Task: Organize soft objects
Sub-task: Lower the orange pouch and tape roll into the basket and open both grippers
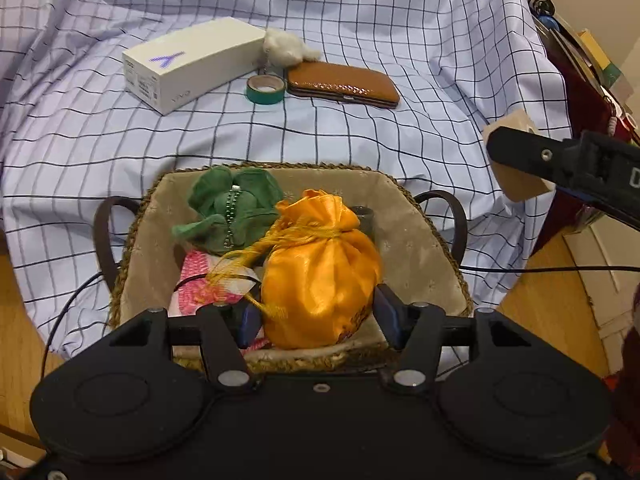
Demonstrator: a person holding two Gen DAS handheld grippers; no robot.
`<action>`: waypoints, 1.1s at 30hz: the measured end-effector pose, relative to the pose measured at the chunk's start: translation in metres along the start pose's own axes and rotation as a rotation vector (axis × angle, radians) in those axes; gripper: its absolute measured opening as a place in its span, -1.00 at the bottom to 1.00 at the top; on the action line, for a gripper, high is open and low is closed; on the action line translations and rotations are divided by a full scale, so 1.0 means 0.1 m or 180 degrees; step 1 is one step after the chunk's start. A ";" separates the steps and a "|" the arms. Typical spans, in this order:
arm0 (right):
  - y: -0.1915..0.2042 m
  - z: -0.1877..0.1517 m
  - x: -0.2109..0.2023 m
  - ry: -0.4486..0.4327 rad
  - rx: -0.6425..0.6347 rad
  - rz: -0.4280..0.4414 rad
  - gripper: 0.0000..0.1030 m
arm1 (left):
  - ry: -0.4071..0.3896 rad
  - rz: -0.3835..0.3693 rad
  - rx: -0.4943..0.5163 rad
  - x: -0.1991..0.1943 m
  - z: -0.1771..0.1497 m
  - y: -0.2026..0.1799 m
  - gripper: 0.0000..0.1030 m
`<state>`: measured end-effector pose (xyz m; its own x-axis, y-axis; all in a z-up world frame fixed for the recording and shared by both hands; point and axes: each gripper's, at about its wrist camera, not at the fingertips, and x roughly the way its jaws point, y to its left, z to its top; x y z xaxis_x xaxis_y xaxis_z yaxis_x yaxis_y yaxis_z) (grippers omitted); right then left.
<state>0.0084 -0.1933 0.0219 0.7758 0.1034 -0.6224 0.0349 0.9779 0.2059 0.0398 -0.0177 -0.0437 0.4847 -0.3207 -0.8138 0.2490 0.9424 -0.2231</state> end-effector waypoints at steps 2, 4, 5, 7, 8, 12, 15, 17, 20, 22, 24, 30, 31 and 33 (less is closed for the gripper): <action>0.02 -0.03 -0.06 -0.0017 -0.0036 -0.0002 -0.07 | -0.0100 0.0063 0.0012 -0.08 -0.03 -0.01 0.12; 0.05 -0.06 -0.08 -0.0013 -0.0098 -0.0023 -0.07 | -0.0232 0.0106 -0.0001 -0.19 -0.05 0.01 0.19; 0.07 -0.09 -0.07 0.0005 -0.0125 -0.0032 -0.07 | -0.0299 0.0143 -0.0006 -0.23 -0.05 0.01 0.26; 0.09 -0.13 -0.04 0.0071 -0.0150 -0.0031 -0.07 | -0.0447 0.0266 0.0003 -0.32 -0.06 0.03 0.28; 0.10 -0.15 -0.01 0.0107 -0.0159 -0.0040 -0.07 | -0.0502 0.0335 0.0006 -0.34 -0.06 0.04 0.28; 0.17 -0.28 0.08 0.0231 -0.0271 -0.0157 -0.07 | -0.0574 0.0465 -0.0093 -0.38 -0.10 0.12 0.30; 0.21 -0.35 0.14 0.0322 -0.0352 -0.0215 -0.07 | -0.0556 0.0512 -0.0160 -0.37 -0.14 0.18 0.30; 0.24 -0.39 0.16 0.0377 -0.0391 -0.0231 -0.07 | -0.0526 0.0547 -0.0199 -0.36 -0.16 0.21 0.30; 0.26 -0.43 0.19 0.0443 -0.0435 -0.0228 -0.07 | -0.0517 0.0572 -0.0250 -0.36 -0.18 0.23 0.30; 0.27 -0.46 0.20 0.0479 -0.0454 -0.0222 -0.07 | -0.0514 0.0595 -0.0255 -0.36 -0.18 0.24 0.30; 0.27 -0.46 0.20 0.0495 -0.0452 -0.0213 -0.07 | -0.0499 0.0608 -0.0246 -0.36 -0.19 0.23 0.32; 0.27 -0.46 0.20 0.0513 -0.0444 -0.0196 -0.07 | -0.0489 0.0635 -0.0200 -0.35 -0.20 0.20 0.47; 0.27 -0.47 0.20 0.0520 -0.0443 -0.0193 -0.07 | -0.0490 0.0643 -0.0193 -0.35 -0.19 0.20 0.47; 0.27 -0.47 0.21 0.0531 -0.0443 -0.0189 -0.07 | -0.0490 0.0654 -0.0182 -0.34 -0.19 0.20 0.47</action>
<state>-0.0040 -0.1561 -0.0210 0.6596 0.0623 -0.7490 -0.0188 0.9976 0.0663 0.0118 0.0140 -0.0307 0.6431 -0.1284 -0.7549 0.0863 0.9917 -0.0951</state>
